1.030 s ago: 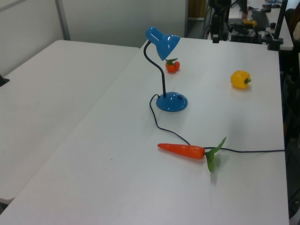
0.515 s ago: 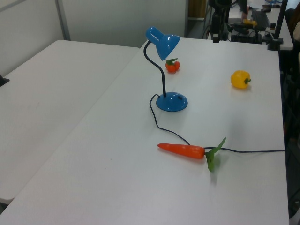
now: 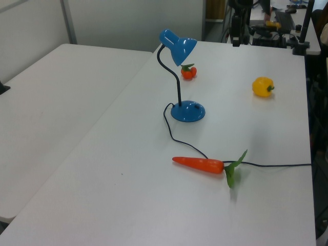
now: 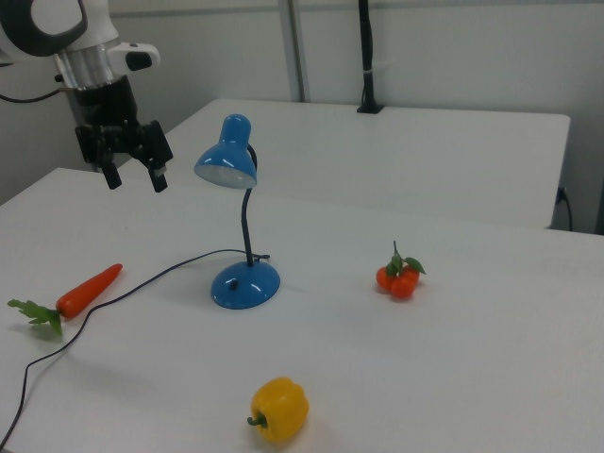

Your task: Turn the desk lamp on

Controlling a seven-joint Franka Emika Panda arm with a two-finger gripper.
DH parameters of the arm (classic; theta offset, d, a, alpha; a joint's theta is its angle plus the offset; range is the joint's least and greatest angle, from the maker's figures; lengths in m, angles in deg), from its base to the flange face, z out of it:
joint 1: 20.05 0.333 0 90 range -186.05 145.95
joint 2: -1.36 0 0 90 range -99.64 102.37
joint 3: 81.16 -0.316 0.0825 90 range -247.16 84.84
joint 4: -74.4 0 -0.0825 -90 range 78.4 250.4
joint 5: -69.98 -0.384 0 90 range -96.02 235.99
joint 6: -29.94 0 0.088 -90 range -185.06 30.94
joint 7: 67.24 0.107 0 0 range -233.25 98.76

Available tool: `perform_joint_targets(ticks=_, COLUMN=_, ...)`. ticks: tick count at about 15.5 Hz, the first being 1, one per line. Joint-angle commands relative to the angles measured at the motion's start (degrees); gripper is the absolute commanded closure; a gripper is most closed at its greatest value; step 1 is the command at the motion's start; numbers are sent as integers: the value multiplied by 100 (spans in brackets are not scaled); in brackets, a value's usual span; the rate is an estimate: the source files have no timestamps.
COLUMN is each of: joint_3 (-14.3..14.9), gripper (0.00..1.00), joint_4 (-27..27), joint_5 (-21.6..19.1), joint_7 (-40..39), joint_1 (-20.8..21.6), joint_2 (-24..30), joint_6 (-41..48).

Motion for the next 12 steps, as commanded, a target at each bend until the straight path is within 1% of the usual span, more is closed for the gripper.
perform_joint_targets(ticks=1, joint_3=71, gripper=4, joint_4=-13, joint_5=-77, joint_7=-34, joint_1=39, joint_2=54, joint_6=89)
perform_joint_targets(ticks=2, joint_3=71, gripper=7, joint_4=-13, joint_5=-77, joint_7=-34, joint_1=39, joint_2=54, joint_6=89)
perform_joint_targets(ticks=3, joint_3=71, gripper=27, joint_4=-13, joint_5=-77, joint_7=-42, joint_1=48, joint_2=54, joint_6=89)
perform_joint_targets(ticks=4, joint_3=71, gripper=55, joint_4=-4, joint_5=-77, joint_7=-51, joint_1=40, joint_2=46, joint_6=89)
perform_joint_targets(ticks=5, joint_3=71, gripper=80, joint_4=-4, joint_5=-77, joint_7=-95, joint_1=48, joint_2=54, joint_6=89)
perform_joint_targets(ticks=6, joint_3=71, gripper=98, joint_4=5, joint_5=-77, joint_7=-113, joint_1=48, joint_2=54, joint_6=98)
perform_joint_targets(ticks=7, joint_3=71, gripper=100, joint_4=5, joint_5=-77, joint_7=-122, joint_1=57, joint_2=54, joint_6=89)
perform_joint_targets(ticks=12, joint_3=71, gripper=100, joint_4=5, joint_5=-77, joint_7=-122, joint_1=57, joint_2=54, joint_6=89)
